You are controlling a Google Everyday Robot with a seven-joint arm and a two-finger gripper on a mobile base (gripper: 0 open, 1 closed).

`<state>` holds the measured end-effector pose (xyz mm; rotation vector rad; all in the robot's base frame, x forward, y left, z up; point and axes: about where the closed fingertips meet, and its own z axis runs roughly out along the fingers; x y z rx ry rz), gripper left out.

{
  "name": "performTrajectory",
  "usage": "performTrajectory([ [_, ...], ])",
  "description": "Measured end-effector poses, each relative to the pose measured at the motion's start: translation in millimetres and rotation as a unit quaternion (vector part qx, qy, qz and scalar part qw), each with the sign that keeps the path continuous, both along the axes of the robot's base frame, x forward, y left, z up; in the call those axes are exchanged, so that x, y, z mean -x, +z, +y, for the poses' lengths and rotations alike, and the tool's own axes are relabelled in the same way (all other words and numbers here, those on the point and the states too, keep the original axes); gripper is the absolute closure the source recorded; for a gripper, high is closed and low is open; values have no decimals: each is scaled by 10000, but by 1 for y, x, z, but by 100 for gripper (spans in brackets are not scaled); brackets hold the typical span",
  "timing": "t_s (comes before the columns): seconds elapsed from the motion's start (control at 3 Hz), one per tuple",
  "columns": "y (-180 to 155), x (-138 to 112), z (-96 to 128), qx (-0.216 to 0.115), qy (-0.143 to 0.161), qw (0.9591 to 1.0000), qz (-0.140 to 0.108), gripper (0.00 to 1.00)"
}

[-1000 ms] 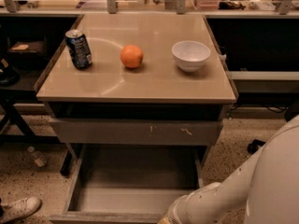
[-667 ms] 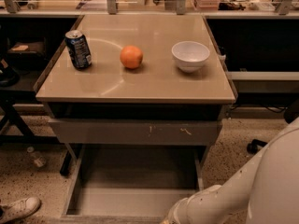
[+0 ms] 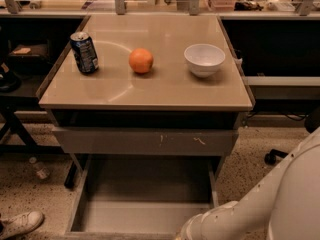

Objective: Open middle drawer

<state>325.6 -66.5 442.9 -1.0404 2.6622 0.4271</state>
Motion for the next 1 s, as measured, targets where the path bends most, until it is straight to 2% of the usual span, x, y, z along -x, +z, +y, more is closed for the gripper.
performTrajectory([
  [0.33, 6, 4, -2, -47, -138, 9999, -3, 100],
  [1.0, 8, 4, -2, -47, -138, 9999, -3, 100],
])
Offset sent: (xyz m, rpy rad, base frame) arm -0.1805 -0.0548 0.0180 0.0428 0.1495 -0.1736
